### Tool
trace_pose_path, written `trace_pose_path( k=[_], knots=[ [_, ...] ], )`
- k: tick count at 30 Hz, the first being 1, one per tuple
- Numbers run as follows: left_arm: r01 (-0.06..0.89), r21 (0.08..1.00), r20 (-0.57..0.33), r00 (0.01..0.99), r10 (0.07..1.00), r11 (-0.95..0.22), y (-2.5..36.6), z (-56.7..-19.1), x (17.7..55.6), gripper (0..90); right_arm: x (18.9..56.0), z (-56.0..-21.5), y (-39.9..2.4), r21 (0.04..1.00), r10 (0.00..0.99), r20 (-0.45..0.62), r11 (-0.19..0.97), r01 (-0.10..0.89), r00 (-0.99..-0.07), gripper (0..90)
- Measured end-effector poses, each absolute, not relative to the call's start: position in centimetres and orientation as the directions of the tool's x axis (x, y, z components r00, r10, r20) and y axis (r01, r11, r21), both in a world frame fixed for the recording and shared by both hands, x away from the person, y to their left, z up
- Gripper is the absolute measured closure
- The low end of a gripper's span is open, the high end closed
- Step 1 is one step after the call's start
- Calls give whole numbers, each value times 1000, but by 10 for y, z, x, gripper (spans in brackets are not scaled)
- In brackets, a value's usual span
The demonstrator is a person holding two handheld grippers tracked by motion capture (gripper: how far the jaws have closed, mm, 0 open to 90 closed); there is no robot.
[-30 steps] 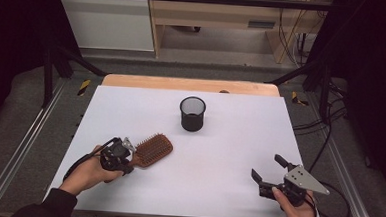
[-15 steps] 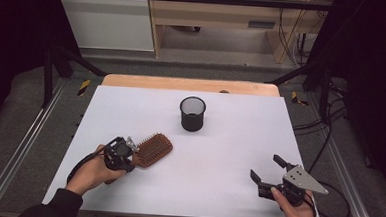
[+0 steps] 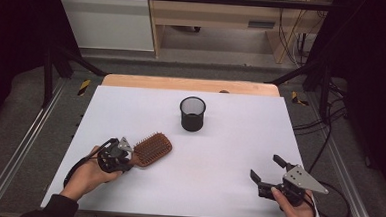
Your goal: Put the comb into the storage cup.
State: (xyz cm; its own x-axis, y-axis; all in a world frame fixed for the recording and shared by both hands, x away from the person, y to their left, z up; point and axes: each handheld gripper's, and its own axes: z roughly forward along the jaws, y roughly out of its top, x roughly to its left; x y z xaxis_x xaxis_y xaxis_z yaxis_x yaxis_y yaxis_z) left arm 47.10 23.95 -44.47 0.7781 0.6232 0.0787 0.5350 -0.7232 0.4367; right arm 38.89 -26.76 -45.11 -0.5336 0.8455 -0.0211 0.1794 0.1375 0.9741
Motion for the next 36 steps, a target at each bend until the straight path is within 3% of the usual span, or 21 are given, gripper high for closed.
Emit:
trace_pose_path(
  k=[14, 25, 36],
  knots=[
    [454, 725, 57, 710, 702, -518, 229, -441, 444, 722, 388, -451, -268, 974, 845, -4, 124, 189, -535, 63],
    [400, 809, 57, 677, 734, -431, 231, -440, 433, 722, 385, -449, -262, 973, 838, 34, 96, 209, -545, 54],
    [343, 857, 56, 679, 732, -384, 223, -442, 424, 722, 387, -433, -236, 954, 771, 194, -4, 300, -607, 52]
  ],
)
